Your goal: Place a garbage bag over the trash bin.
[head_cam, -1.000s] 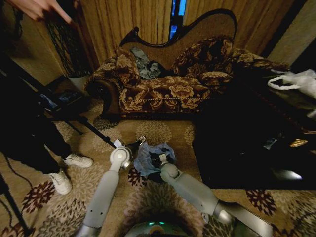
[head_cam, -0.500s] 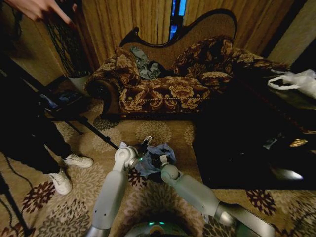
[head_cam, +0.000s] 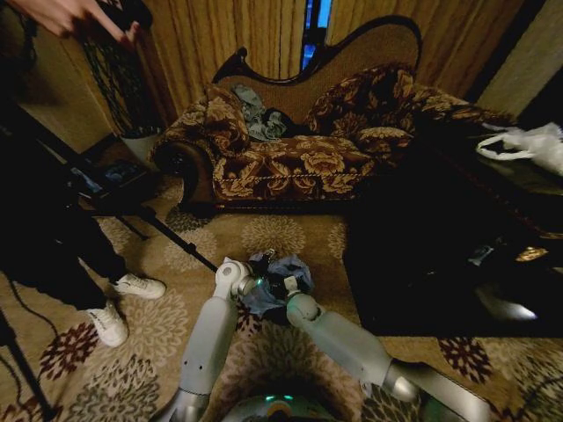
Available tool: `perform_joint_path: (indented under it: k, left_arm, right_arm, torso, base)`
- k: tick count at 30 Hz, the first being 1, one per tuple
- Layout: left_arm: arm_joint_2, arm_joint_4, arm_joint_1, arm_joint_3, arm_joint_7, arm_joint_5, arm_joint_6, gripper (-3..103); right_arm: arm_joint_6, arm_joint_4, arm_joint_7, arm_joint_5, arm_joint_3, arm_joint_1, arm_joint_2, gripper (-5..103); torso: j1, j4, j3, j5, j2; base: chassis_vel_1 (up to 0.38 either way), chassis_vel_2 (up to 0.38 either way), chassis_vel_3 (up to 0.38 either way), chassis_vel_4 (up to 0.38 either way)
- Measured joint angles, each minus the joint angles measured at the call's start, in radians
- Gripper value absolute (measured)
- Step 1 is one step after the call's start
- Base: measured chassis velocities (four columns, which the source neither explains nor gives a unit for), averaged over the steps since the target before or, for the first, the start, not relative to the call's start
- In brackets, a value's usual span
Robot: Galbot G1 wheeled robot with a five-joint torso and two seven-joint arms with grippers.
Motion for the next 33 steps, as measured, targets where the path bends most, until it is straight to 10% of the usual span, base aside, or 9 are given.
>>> perform_joint_path:
  k: [19,33]
  left_arm:
    - [0.004,0.088,-0.042,0.0,0.07,0.053,-0.011,7]
    - [0.004,0.097,-0.088,-0.001,0.144,0.127,-0.027,0]
  right_arm:
    - [0.004,0.012,0.014,0.0,0.001,-0.006,-0.006,100]
    - [0.004,0.014,0.01,-0.005,0.006,-0.016,-0.012,100]
  torso:
    - [0.0,0.0,0.0,-0.0001,0.0]
    - [0.0,0.0,0.0,0.0,0.0]
  base:
    - [0.0,0.0,0.0,0.0]
    - [0.0,0.0,0.0,0.0]
